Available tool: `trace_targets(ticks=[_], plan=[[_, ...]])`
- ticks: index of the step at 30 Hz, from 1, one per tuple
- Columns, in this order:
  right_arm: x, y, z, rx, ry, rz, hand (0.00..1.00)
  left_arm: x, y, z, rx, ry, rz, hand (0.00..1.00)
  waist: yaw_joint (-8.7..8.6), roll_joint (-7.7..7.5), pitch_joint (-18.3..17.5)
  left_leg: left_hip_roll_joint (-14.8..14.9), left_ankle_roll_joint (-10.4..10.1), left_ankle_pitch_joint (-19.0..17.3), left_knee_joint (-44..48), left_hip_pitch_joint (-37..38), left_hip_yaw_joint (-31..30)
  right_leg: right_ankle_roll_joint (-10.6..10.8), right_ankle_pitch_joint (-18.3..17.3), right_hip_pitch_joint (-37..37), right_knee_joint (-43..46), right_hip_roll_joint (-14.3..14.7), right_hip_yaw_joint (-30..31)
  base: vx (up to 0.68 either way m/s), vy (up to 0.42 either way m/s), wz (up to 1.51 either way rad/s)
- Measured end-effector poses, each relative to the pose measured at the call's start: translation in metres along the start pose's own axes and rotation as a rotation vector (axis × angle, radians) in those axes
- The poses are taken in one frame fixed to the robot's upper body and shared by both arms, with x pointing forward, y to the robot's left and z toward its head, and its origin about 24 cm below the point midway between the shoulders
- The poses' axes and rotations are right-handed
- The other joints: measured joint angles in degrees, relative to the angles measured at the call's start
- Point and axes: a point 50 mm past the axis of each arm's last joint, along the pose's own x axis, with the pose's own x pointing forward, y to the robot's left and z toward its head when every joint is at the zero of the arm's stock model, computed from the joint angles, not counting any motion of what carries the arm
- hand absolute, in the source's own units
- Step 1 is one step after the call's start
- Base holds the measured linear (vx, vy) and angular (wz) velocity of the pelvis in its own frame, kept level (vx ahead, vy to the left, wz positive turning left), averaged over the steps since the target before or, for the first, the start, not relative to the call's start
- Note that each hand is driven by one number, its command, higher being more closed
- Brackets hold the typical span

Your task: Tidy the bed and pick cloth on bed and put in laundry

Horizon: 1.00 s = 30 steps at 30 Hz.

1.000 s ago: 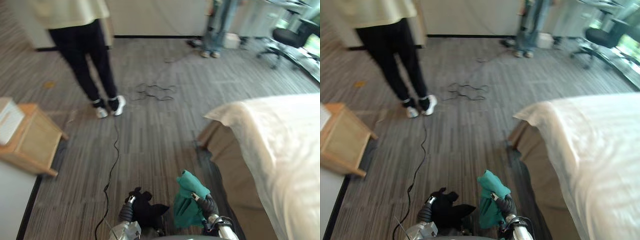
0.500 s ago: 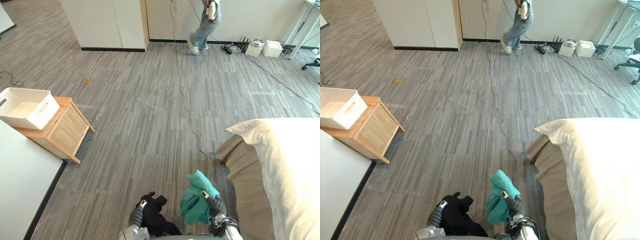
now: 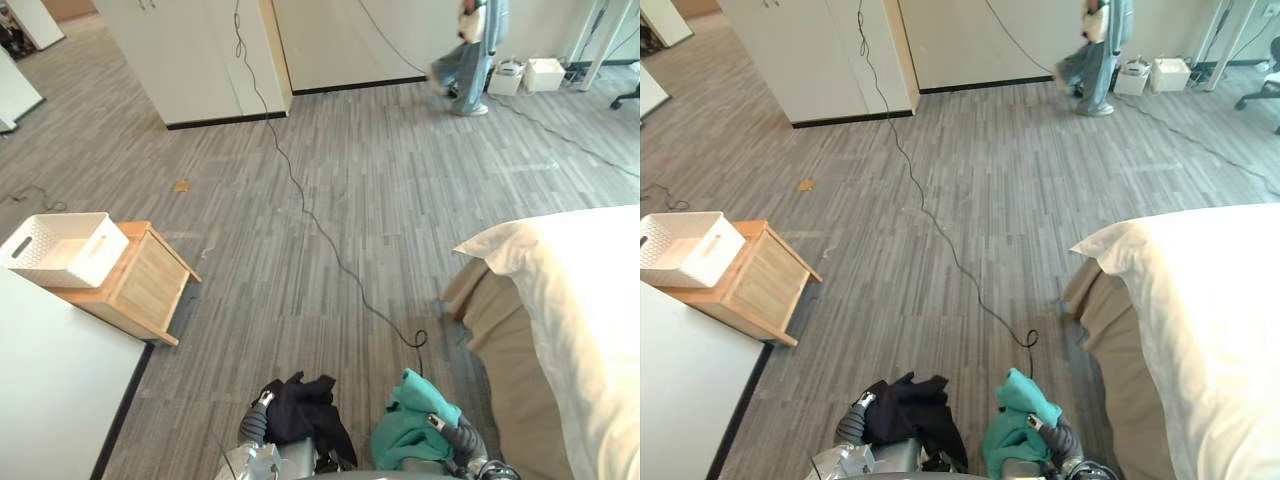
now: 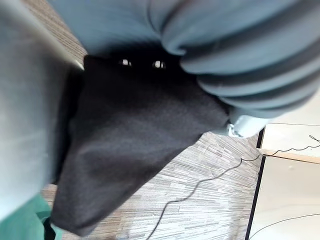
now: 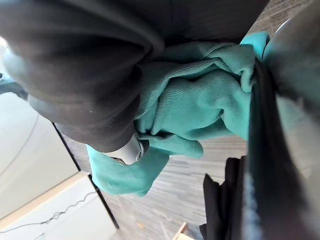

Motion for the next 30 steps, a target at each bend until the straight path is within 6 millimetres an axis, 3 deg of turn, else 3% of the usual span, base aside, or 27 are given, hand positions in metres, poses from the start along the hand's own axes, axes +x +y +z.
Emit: trace_targets(ticks=[1, 3, 4, 5, 6, 7, 8, 10, 11, 13, 14, 15, 16, 17, 18, 19, 20, 21, 22, 23, 24, 25, 26, 27, 28, 29, 30], plan=[[-0.002, 0.000, -0.001, -0.006, 0.007, 0.008, 1.00, 0.000, -0.001, 0.000, 0.002, 0.000, -0.004, 1.00, 0.35, -0.02, -0.01, -0.06, -0.23, 1.00, -4.96, 0.24, 1.75, 1.05, -1.10, 1.82, -0.95, 0.05, -0.11, 0.44, 0.068, -0.01], [-0.003, 0.000, -0.003, -0.009, 0.023, 0.025, 1.00, 0.000, -0.001, 0.001, 0.005, -0.008, -0.001, 1.00, 1.58, -1.56, -0.21, -1.15, 4.53, 5.53, -5.77, 0.52, 2.30, 2.95, -2.86, 5.03, -3.11, -1.35, 0.02, 0.52, 0.086, -0.12], [-0.003, 0.004, -0.005, -0.004, 0.028, 0.042, 1.00, -0.002, 0.002, 0.005, 0.006, -0.025, -0.004, 1.00, 2.70, -4.13, -1.50, -3.27, 8.57, 3.62, -3.71, 0.19, 2.70, 4.83, -2.28, 6.50, -4.92, -3.41, -0.15, 0.64, 0.016, -0.16], [0.000, 0.007, -0.003, -0.010, 0.023, 0.067, 1.00, -0.002, 0.002, 0.007, 0.001, -0.040, -0.002, 1.00, 3.05, -4.80, -1.87, -3.65, 13.57, 0.59, -0.64, -0.55, 2.87, 6.89, -0.93, 5.15, -1.25, -4.87, 0.07, 0.65, -0.001, -0.01], [0.001, 0.008, -0.002, -0.010, 0.018, 0.071, 1.00, -0.002, 0.003, 0.007, -0.001, -0.042, 0.003, 1.00, 3.04, -4.99, -1.89, -3.91, 14.06, -0.83, 0.40, -0.40, 2.85, 7.98, -0.30, 3.45, 3.35, -5.81, 0.36, 0.80, 0.021, 0.20], [0.003, 0.010, 0.000, -0.007, 0.008, 0.077, 1.00, -0.002, 0.006, 0.008, -0.003, -0.051, 0.016, 1.00, 2.87, -5.39, -2.13, -5.35, 13.50, -3.03, 0.10, 1.24, 2.37, 11.29, 2.16, -2.01, 16.83, -8.46, 0.87, 0.64, 0.067, 0.28], [0.006, 0.014, 0.002, -0.005, -0.003, 0.093, 1.00, -0.002, 0.009, 0.012, 0.006, -0.075, 0.023, 1.00, 2.87, -6.53, -2.26, -7.24, 12.59, -4.56, -2.05, 3.81, 2.10, 12.79, 6.76, -9.24, 32.20, -11.79, 1.87, 0.62, 0.067, 0.25], [0.008, 0.021, 0.000, 0.006, -0.004, 0.117, 1.00, -0.001, 0.010, 0.010, 0.018, -0.069, 0.035, 1.00, 2.49, -6.96, -1.91, -8.69, 11.85, -5.20, -5.48, 8.39, 0.18, 10.44, 6.25, -15.56, 43.82, -13.19, 1.52, 0.58, 0.008, 0.34], [0.008, 0.027, -0.003, 0.012, 0.002, 0.132, 1.00, -0.002, 0.008, 0.004, 0.022, -0.040, 0.047, 1.00, 1.15, -6.77, -1.62, -9.02, 11.64, -5.23, -9.41, 14.03, -2.55, 7.17, 4.30, -19.01, 46.13, -12.23, -0.65, 0.69, -0.033, 0.60], [0.007, 0.034, 0.003, 0.019, -0.042, 0.148, 1.00, -0.002, 0.003, 0.000, 0.035, -0.022, 0.035, 1.00, -0.58, -5.84, -1.00, -8.85, 11.21, -5.03, -12.83, 19.41, -7.55, 3.77, 1.66, -24.01, 41.84, -10.65, -3.15, 0.53, -0.112, 0.87], [0.006, 0.035, 0.004, 0.021, -0.055, 0.152, 1.00, -0.001, 0.002, 0.001, 0.039, -0.019, 0.028, 1.00, -1.13, -6.04, -0.97, -8.74, 11.14, -4.99, -13.32, 20.61, -9.19, 3.13, 1.23, -25.83, 38.43, -10.43, -3.53, 0.47, -0.219, 1.19], [0.004, 0.037, 0.007, 0.024, -0.079, 0.154, 1.00, 0.003, -0.002, 0.003, 0.044, -0.015, 0.013, 1.00, -1.75, -6.15, -0.93, -8.31, 10.32, -5.47, -12.80, 21.85, -12.16, 3.08, 1.79, -28.91, 28.50, -10.45, -4.28, 0.44, -0.289, 1.21], [0.004, 0.038, 0.008, 0.031, -0.096, 0.151, 1.00, 0.006, -0.007, 0.006, 0.055, -0.015, -0.007, 1.00, -1.87, -5.94, -0.74, -7.56, 8.74, -6.70, -11.68, 22.49, -13.87, 3.57, 4.16, -30.49, 19.16, -10.51, -4.63, 0.53, -0.381, 1.50], [0.004, 0.041, 0.008, 0.046, -0.106, 0.152, 1.00, 0.008, -0.007, 0.007, 0.070, -0.009, -0.026, 1.00, -1.65, -6.07, -0.51, -6.83, 6.98, -8.93, -10.40, 23.85, -15.80, 5.54, 9.88, -31.13, 6.73, -10.64, -4.27, 0.45, -0.354, 1.27], [0.005, 0.044, 0.008, 0.056, -0.107, 0.152, 1.00, 0.008, -0.003, 0.008, 0.084, -0.002, -0.027, 1.00, -1.15, -6.85, 0.01, -6.73, 5.50, -10.92, -9.59, 25.52, -16.99, 7.34, 13.14, -31.76, 1.04, -11.19, -2.65, 0.43, -0.393, 1.18], [0.005, 0.046, 0.005, 0.064, -0.101, 0.147, 1.00, 0.005, 0.003, 0.004, 0.096, 0.022, -0.021, 1.00, 0.05, -7.45, 0.23, -5.88, 3.31, -14.61, -8.58, 28.79, -17.61, 7.61, 15.61, -31.69, -0.88, -11.52, -0.70, 0.35, -0.357, 0.82], [0.006, 0.048, 0.004, 0.068, -0.093, 0.146, 1.00, 0.002, 0.008, 0.001, 0.098, 0.039, -0.010, 1.00, 0.30, -7.62, 0.08, -5.20, 2.53, -16.59, -7.41, 30.17, -18.41, 7.04, 16.32, -31.22, -0.45, -11.21, 0.09, 0.47, -0.527, 0.86], [0.005, 0.047, 0.004, 0.060, -0.090, 0.146, 1.00, -0.003, 0.016, -0.006, 0.083, 0.061, 0.019, 1.00, -0.10, -6.58, -0.30, -3.03, 1.76, -20.91, -4.55, 31.94, -20.36, 3.52, 20.36, -31.44, 4.42, -9.82, 2.30, 0.50, -0.600, 0.69], [0.004, 0.043, 0.005, 0.042, -0.088, 0.136, 1.00, -0.009, 0.018, -0.016, 0.051, 0.095, 0.038, 1.00, -0.36, -4.75, -1.83, -0.79, 1.59, -22.57, -4.06, 32.47, -21.23, 2.68, 20.88, -33.37, 10.09, -8.35, 2.21, 0.65, -0.712, 0.64], [0.006, 0.037, 0.009, 0.013, -0.086, 0.122, 1.00, -0.017, 0.019, -0.029, 0.008, 0.133, 0.061, 1.00, -0.08, -2.37, -3.50, 1.18, 2.30, -22.06, 1.88, 30.89, -22.23, 1.97, 19.07, -34.73, 15.62, -7.15, 1.26, 0.61, -0.714, 0.31], [0.008, 0.029, 0.017, -0.011, -0.095, 0.109, 1.00, -0.016, 0.017, -0.027, -0.033, 0.116, 0.071, 1.00, 0.04, -0.60, -2.54, 3.47, 5.08, -19.20, 12.07, 26.49, -23.04, 0.54, 16.15, -34.13, 17.89, -6.24, 0.23, 0.49, -0.602, 0.15], [0.008, 0.019, 0.023, -0.055, -0.093, 0.102, 1.00, -0.014, 0.011, -0.027, -0.089, 0.101, 0.073, 1.00, -0.03, 0.83, -1.50, 6.15, 7.43, -12.87, 23.13, 21.34, -23.40, -0.17, 14.01, -32.15, 17.51, -4.13, -0.55, 0.44, -0.582, -0.12], [0.009, 0.007, 0.025, -0.086, -0.071, 0.083, 1.00, -0.013, 0.005, -0.025, -0.131, 0.076, 0.065, 1.00, 0.83, 3.05, -0.99, 7.95, 5.70, -4.29, 33.61, 16.06, -26.37, -1.74, 12.51, -28.22, 14.73, -1.58, -1.32, 0.38, -0.391, -0.24], [0.010, 0.000, 0.026, -0.088, -0.067, 0.064, 1.00, -0.011, 0.003, -0.022, -0.131, 0.060, 0.058, 1.00, 1.23, 3.36, -0.62, 7.08, 4.72, -5.29, 37.03, 13.91, -27.71, -1.99, 11.86, -26.08, 13.27, -0.67, -1.36, 0.47, -0.418, -0.33], [0.015, -0.006, 0.025, -0.084, -0.053, 0.047, 1.00, -0.009, 0.001, -0.017, -0.131, 0.031, 0.041, 1.00, 1.56, 2.76, -0.08, 3.88, 3.22, -7.38, 40.16, 9.59, -28.67, -2.69, 10.95, -21.78, 10.30, 0.32, -1.46, 0.45, -0.376, -0.22], [0.016, -0.006, 0.024, -0.084, -0.049, 0.058, 1.00, -0.008, -0.001, -0.012, -0.132, -0.002, 0.024, 1.00, 2.28, 1.64, 0.60, 0.47, 2.09, -8.48, 38.37, 6.39, -27.89, -3.48, 10.32, -17.27, 7.13, 0.75, -1.68, 0.44, -0.377, -0.17], [0.016, -0.005, 0.025, -0.085, -0.054, 0.075, 1.00, -0.008, -0.002, -0.009, -0.135, -0.020, 0.019, 1.00, 3.10, 1.15, 0.75, -0.74, 1.99, -8.56, 35.98, 5.12, -26.57, -3.61, 10.10, -15.36, 5.39, 1.11, -1.76, 0.50, -0.416, -0.05]])
